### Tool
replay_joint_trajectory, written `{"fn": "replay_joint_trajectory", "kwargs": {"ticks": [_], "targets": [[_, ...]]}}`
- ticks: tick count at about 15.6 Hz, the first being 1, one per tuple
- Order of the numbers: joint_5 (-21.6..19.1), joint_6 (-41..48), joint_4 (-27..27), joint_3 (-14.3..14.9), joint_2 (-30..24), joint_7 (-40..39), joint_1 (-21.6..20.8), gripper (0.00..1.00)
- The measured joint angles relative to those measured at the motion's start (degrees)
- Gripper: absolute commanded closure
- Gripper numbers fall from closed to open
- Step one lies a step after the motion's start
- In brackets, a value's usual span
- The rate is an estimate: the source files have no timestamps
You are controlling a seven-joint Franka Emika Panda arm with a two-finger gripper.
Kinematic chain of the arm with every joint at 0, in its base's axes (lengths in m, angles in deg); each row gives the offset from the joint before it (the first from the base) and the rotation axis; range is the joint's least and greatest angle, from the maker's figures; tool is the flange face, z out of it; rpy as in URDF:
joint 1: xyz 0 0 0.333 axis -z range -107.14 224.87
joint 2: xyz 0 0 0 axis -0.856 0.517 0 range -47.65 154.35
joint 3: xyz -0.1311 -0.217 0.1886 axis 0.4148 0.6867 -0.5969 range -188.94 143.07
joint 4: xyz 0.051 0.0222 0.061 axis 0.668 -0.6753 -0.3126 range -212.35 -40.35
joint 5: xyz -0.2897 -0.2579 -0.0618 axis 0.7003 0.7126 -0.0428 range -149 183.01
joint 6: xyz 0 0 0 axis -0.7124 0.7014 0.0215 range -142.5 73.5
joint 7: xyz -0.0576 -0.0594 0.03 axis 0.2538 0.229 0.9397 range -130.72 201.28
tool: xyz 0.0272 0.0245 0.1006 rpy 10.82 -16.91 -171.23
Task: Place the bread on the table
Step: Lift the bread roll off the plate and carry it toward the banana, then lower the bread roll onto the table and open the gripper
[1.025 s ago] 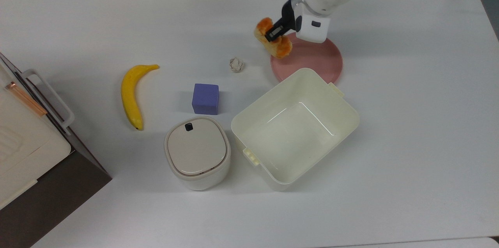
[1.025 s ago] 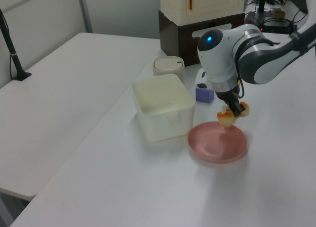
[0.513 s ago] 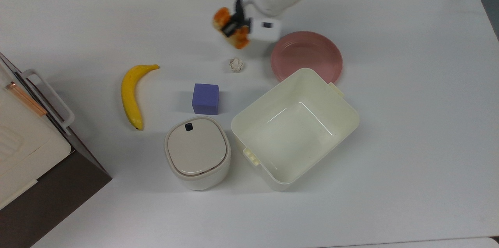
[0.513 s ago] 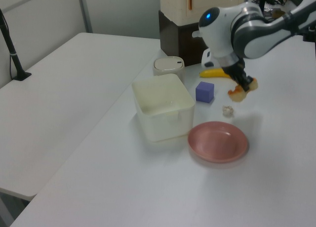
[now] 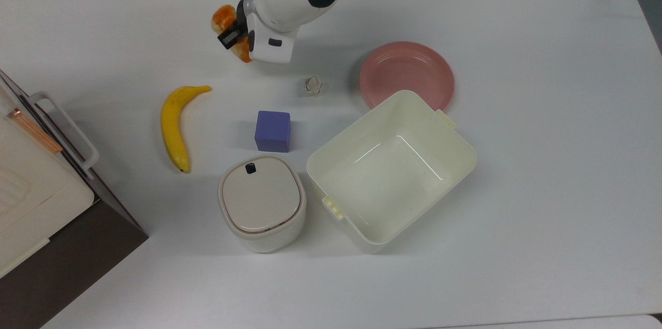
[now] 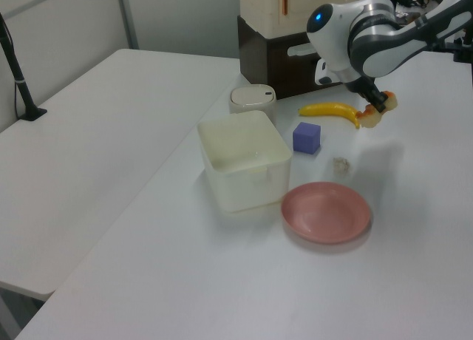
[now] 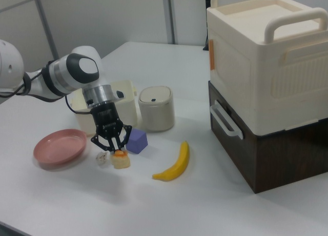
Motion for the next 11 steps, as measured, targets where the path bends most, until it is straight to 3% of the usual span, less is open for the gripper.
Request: {"fn": "replay_joint_trajectory", "kwargs": {"ticks": [1, 2, 3, 5, 8, 11], "targets": [[0.52, 0.0, -0.15, 0.01, 0.2, 0.0, 0.29, 0.78], [0.86, 0.0, -0.18, 0.0, 0.4, 0.0, 0.63, 0.71], [0.92, 0.0, -0.18, 0.01, 0.52, -0.01, 0.95, 0.49], [0.92, 0.0, -0.17, 0.01, 0.59, -0.03, 1.35, 0.2], [0.92, 0.0, 0.06, 0.0, 0.59, -0.02, 1.49, 0.0], [0.92, 0.0, 0.51, 0.0, 0.59, -0.02, 1.49, 0.0]]}}
